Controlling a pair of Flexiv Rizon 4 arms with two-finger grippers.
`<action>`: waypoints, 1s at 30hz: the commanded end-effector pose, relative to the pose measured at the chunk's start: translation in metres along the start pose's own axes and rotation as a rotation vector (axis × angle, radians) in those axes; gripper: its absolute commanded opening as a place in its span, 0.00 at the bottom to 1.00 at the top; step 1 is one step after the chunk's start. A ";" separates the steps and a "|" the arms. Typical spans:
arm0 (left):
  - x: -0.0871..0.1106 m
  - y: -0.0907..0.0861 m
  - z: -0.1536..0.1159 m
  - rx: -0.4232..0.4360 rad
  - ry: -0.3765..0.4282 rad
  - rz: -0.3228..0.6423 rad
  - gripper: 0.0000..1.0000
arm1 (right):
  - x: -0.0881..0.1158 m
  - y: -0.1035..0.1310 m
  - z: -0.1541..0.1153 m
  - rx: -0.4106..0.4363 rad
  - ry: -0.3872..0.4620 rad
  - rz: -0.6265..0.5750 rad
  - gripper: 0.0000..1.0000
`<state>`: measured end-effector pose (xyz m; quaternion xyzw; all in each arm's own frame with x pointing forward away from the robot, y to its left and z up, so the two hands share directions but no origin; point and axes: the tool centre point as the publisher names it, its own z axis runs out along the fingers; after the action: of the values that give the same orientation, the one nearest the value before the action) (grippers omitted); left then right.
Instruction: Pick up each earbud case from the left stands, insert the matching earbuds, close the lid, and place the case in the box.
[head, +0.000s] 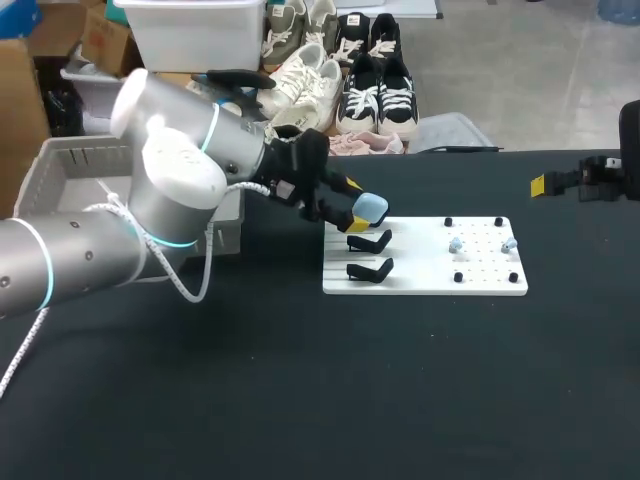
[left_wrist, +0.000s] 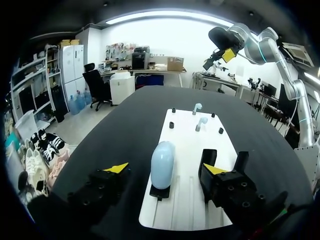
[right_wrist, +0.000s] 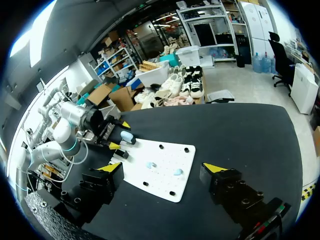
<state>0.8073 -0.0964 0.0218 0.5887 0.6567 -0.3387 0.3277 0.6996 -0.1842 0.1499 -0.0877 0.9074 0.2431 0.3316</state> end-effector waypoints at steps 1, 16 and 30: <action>0.000 0.007 0.004 0.013 -0.002 0.001 0.94 | 0.000 -0.001 0.000 -0.004 0.001 -0.001 1.00; 0.001 0.006 0.012 0.033 0.009 0.012 0.85 | 0.000 -0.001 0.000 -0.004 0.001 -0.001 1.00; 0.004 0.010 0.012 0.029 0.009 -0.001 0.78 | 0.000 -0.001 0.000 -0.004 0.001 -0.001 1.00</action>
<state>0.8134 -0.1021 0.0128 0.5931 0.6539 -0.3437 0.3202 0.6996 -0.1842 0.1499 -0.0877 0.9074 0.2431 0.3316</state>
